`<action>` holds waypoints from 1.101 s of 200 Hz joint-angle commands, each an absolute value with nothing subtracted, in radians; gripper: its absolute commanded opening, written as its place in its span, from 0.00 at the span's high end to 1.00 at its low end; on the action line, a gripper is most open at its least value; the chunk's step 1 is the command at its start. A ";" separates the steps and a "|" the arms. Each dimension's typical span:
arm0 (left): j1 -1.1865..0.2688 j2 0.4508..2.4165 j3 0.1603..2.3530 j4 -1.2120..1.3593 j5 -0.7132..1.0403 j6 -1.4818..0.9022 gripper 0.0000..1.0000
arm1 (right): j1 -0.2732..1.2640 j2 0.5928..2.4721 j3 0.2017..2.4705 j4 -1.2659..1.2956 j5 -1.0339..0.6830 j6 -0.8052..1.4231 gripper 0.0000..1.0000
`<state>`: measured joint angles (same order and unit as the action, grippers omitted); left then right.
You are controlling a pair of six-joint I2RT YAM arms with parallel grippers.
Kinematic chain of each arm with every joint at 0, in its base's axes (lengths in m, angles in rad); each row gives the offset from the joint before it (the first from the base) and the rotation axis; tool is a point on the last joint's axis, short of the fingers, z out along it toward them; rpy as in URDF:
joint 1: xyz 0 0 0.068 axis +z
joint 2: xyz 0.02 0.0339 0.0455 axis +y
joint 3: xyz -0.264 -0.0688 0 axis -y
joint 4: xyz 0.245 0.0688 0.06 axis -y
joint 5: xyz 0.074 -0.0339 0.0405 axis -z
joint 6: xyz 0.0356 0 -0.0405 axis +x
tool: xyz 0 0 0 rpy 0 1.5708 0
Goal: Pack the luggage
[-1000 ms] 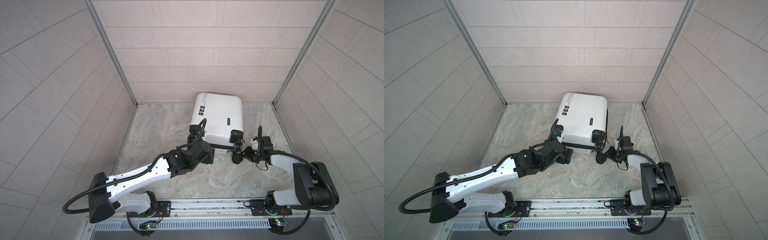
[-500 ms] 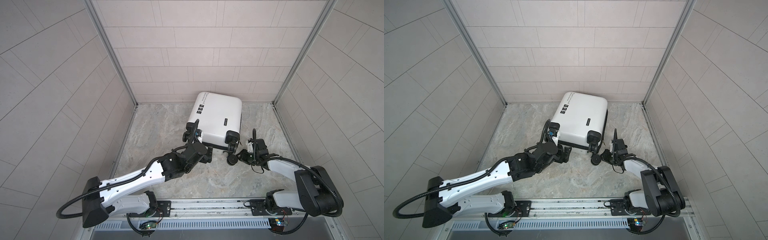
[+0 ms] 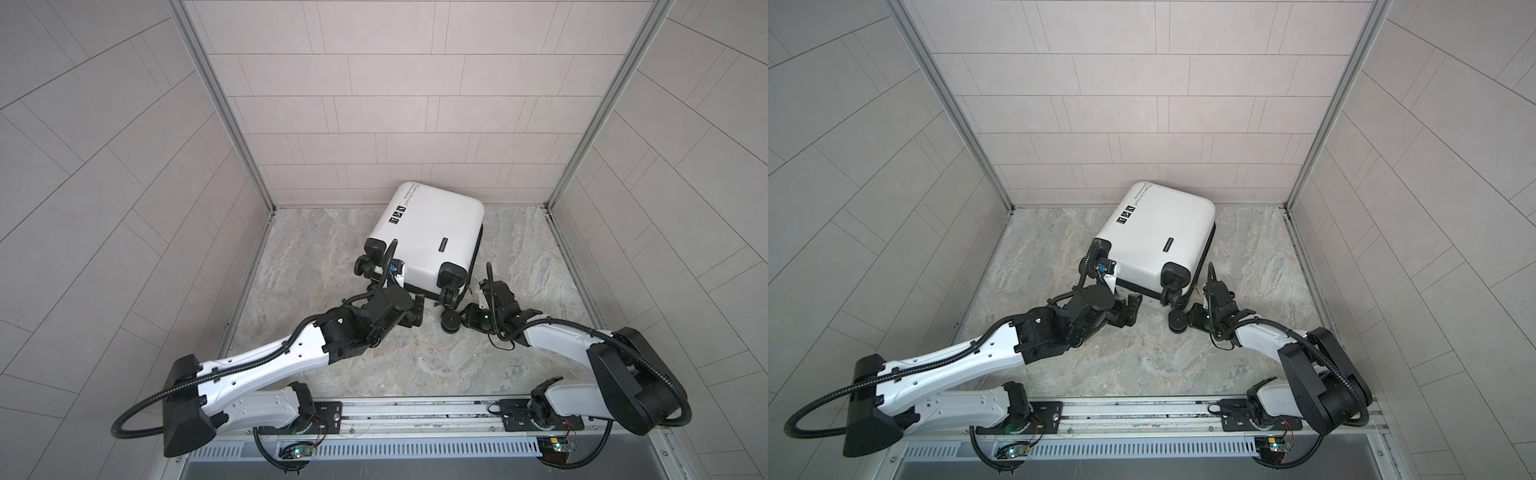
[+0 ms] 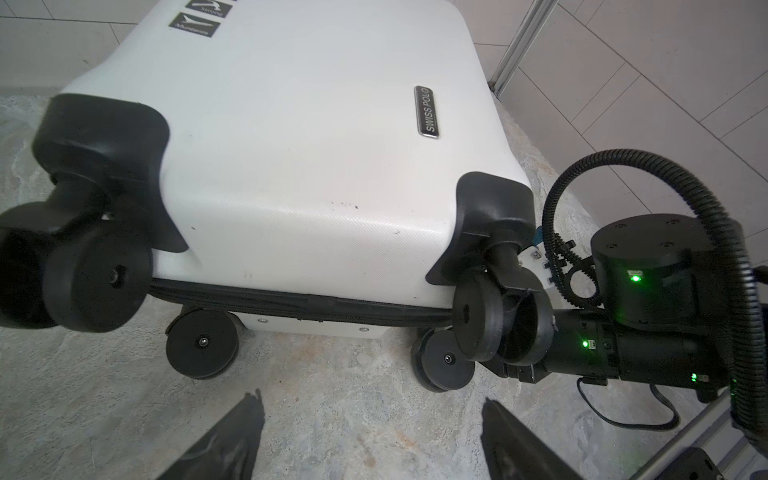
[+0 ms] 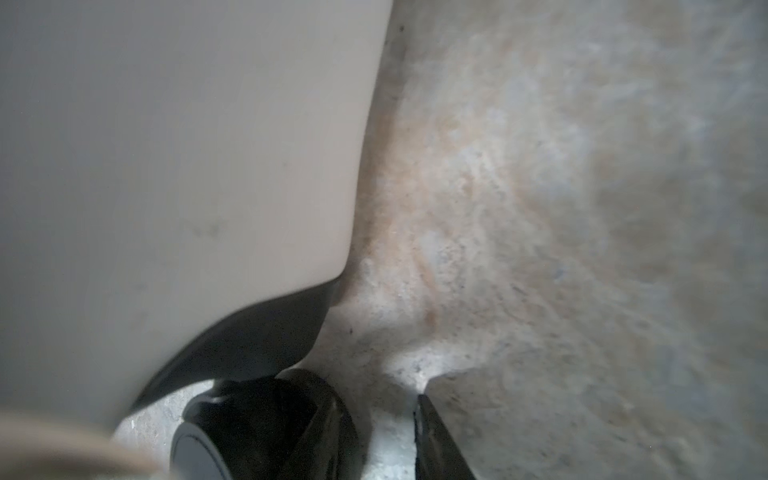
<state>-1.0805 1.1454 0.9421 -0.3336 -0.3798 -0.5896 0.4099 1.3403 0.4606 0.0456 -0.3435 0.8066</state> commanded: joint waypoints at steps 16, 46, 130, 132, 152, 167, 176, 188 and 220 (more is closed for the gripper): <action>-1.084 1.174 0.950 -0.327 -0.350 -0.586 0.12 | 0.522 1.383 0.499 0.083 -0.304 0.883 0.65; -1.084 1.183 0.949 -0.321 -0.336 -0.586 0.12 | 0.605 1.412 0.530 0.106 -0.274 0.918 0.65; -1.084 1.188 0.973 -0.366 -0.285 -0.506 0.11 | 0.699 1.377 0.544 0.050 -0.202 0.921 0.55; -1.084 1.188 0.973 -0.367 -0.281 -0.503 0.10 | 0.698 1.372 0.544 0.042 -0.199 0.917 0.54; -1.083 1.200 0.989 -0.396 -0.250 -0.479 0.09 | 0.680 1.311 0.539 -0.039 -0.172 0.878 0.51; -1.084 1.215 0.991 -0.409 -0.233 -0.472 0.09 | 0.650 1.256 0.530 -0.093 -0.167 0.851 0.49; -1.085 1.224 0.991 -0.413 -0.232 -0.471 0.08 | 0.630 1.219 0.522 -0.125 -0.170 0.835 0.48; -1.084 1.239 0.987 -0.415 -0.236 -0.471 0.08 | 0.597 1.169 0.515 -0.176 -0.170 0.808 0.46; -1.081 1.290 0.997 -0.408 -0.256 -0.475 0.07 | 0.513 1.017 0.504 -0.306 -0.169 0.754 0.41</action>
